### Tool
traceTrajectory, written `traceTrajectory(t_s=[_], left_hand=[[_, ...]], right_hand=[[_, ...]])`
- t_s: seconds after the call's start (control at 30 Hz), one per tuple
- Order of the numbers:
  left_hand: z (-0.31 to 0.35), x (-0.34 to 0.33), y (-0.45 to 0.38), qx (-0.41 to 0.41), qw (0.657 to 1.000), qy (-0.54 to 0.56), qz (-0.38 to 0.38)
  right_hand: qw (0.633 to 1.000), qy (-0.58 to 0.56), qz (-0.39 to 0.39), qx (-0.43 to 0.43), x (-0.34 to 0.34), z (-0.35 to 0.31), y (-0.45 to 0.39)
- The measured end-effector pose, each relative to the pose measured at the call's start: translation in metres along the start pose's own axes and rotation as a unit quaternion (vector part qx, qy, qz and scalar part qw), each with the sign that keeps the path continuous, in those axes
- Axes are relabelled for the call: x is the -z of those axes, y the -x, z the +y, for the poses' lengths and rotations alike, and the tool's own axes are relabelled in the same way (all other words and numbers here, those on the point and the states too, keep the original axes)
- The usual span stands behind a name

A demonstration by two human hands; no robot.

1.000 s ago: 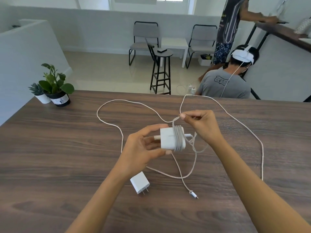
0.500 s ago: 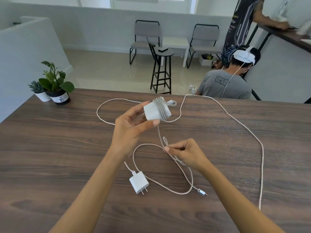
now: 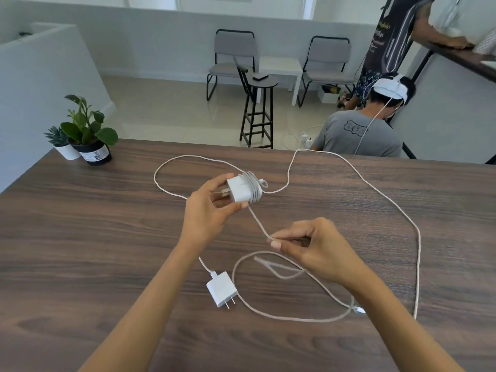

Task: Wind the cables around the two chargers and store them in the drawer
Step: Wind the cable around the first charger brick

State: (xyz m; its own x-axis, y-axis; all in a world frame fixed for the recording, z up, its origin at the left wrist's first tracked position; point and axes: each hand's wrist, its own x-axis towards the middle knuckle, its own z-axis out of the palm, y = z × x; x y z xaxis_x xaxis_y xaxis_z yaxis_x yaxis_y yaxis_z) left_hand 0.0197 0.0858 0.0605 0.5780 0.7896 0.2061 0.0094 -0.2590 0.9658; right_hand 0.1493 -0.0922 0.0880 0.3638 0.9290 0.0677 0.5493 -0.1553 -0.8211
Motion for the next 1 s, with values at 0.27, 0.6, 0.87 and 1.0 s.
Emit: traceTrajectory(t_s=[0.27,0.6,0.87,1.0], left_hand=[[0.000,-0.017,0.016,-0.034,0.995,-0.068,-0.069],[0.013,-0.021,0.046,0.016,0.988,-0.002,-0.154],[0.024,-0.016,0.052,0.046,0.982,0.057,-0.176],[0.026,-0.017,0.051,0.047,0.980,0.103,-0.163]], right_hand=[[0.990,0.098,0.057,0.082,0.035,-0.030,-0.018],[0.995,0.040,0.087,0.040,0.038,-0.010,-0.057],[0.990,-0.114,0.079,-0.012,0.028,0.017,-0.061],[0.981,-0.170,0.069,-0.067,0.018,0.029,-0.056]])
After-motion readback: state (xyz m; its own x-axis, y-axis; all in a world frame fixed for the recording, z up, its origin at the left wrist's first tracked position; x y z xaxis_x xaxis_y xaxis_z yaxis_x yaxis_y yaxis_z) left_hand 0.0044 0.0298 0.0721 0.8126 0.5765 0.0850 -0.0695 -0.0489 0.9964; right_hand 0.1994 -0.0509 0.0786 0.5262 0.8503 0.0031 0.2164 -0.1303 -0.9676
